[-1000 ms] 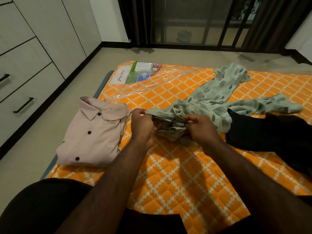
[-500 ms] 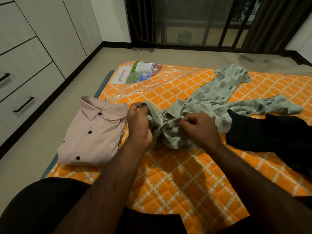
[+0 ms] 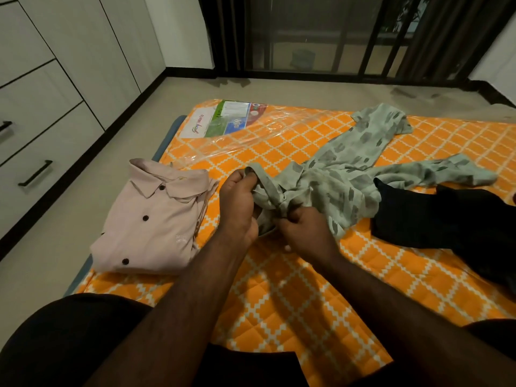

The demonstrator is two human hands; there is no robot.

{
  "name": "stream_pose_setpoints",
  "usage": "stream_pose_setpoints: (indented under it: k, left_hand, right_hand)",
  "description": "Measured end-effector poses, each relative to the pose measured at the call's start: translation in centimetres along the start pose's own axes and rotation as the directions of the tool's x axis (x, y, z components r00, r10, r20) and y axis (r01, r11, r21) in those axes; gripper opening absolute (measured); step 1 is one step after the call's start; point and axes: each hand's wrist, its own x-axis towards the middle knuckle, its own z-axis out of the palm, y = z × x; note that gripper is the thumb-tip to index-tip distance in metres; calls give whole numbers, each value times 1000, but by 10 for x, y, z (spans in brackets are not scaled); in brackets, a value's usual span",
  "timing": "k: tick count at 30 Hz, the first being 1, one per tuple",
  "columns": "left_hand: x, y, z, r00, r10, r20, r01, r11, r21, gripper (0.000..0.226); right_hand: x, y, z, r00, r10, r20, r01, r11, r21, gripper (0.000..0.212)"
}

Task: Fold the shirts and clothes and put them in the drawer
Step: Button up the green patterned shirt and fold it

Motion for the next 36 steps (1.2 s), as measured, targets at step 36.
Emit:
stream_pose_setpoints:
  k: [36]
  left_hand:
    - [-25, 7, 7, 874, -253, 415, 19, 871, 491, 34]
  right_hand:
    - [37, -10, -79, 946, 249, 207, -323, 685, 653, 28]
